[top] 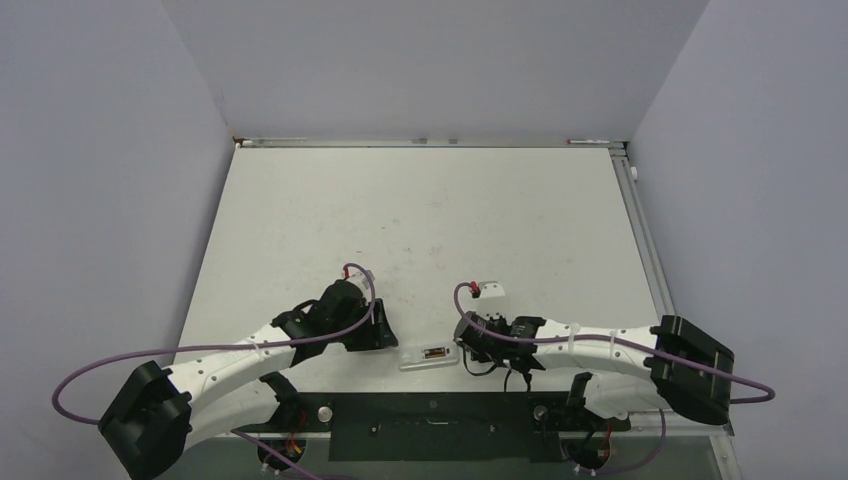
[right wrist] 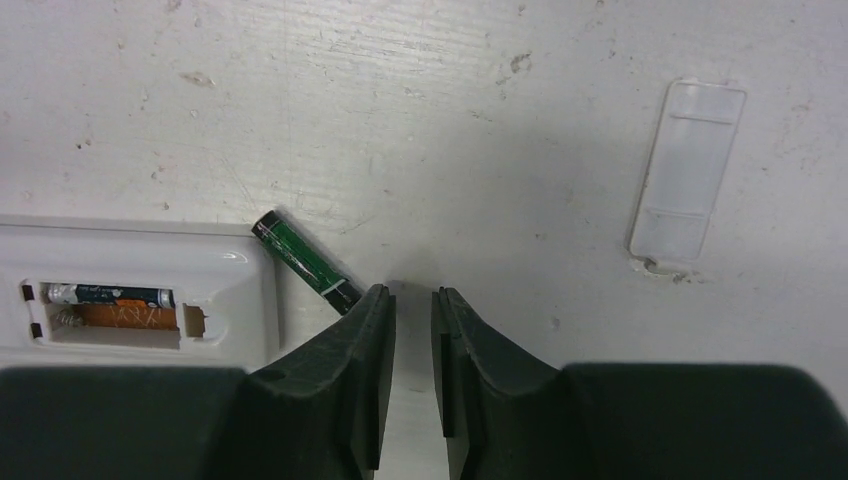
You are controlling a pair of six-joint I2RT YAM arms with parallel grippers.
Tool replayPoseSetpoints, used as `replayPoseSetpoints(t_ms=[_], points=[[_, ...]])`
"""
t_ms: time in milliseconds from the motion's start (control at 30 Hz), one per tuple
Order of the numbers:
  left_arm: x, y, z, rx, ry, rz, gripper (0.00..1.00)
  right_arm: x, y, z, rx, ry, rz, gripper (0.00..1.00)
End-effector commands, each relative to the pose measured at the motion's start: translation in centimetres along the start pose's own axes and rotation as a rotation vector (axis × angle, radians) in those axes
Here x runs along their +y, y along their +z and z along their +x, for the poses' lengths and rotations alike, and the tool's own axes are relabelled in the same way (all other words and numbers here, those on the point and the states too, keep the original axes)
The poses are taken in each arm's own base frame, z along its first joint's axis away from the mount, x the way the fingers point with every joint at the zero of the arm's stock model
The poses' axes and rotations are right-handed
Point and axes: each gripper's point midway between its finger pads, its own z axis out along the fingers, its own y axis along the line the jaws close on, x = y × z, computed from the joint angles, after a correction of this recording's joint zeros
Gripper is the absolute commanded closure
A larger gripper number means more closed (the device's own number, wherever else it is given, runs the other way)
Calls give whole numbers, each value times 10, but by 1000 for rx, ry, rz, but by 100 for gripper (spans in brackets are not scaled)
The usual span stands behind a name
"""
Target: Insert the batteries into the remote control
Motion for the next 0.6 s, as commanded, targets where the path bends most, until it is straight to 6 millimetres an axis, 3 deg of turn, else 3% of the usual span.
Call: replayPoseSetpoints(t_ms=[0, 233, 567], points=[[-12, 0, -11, -34, 1, 44, 50, -2, -14, -11, -53, 36, -13, 77], [-9, -2, -9, -35, 2, 41, 50, 11, -30, -30, -87, -5, -77, 67], [-7, -6, -8, -39, 3, 35, 50, 22, -23, -31, -20, -192, -62, 65]])
